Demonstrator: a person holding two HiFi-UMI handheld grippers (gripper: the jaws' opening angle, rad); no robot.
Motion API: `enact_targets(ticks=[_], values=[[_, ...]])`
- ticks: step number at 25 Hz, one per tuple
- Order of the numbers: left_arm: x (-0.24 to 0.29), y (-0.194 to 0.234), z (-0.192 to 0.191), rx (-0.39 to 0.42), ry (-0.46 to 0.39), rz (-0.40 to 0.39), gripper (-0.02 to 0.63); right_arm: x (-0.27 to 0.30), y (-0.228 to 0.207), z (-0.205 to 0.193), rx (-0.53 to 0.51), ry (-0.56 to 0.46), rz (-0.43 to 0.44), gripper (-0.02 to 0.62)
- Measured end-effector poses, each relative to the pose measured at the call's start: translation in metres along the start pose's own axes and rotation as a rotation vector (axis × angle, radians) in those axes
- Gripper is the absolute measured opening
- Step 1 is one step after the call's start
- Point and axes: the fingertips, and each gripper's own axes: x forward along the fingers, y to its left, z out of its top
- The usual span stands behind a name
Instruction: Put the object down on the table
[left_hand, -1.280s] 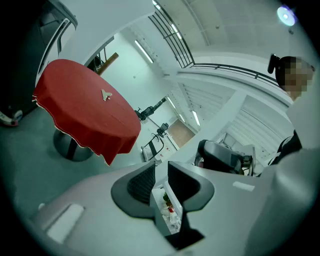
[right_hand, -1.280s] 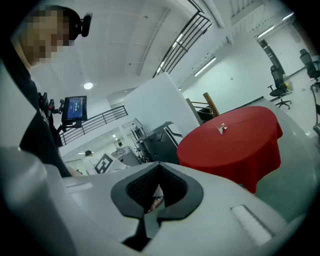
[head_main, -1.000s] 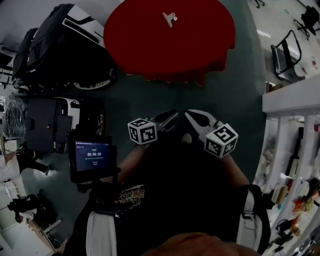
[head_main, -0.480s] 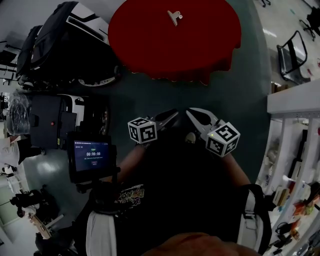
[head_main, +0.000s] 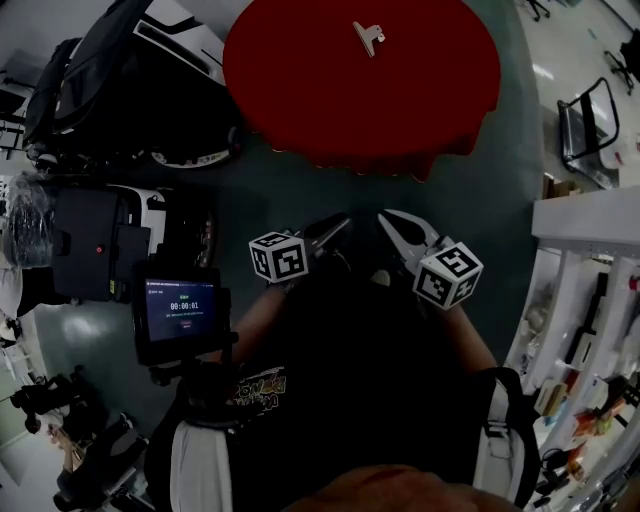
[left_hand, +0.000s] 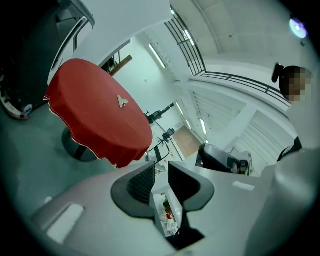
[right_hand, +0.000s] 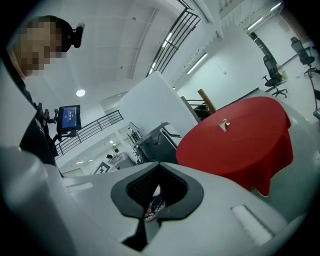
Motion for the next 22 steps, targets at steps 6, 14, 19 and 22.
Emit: enact_targets(ticks=[6,14,19,22], values=[[-0.012,0.047,0.061,-0.046,-0.045,-0.031,0.092,0.064,-0.013,0.027,-0.006,0.010,-0.052,0.006],[-0.028,0.114,0.132,-0.062,-0.086,-0.022,0.092,0.145,-0.068,0.068,0.006,0.009,-0.146,0.023],[-0.032,0.128,0.139,-0.059,-0.098,0.027,0.092,0.152,-0.101,0.094,0.010,0.001,-0.187,0.023],[-0.013,0.138,0.150,0.020,-0.061,0.074,0.095,0.159,-0.121,0.110,0.007,0.005,-0.181,0.023]])
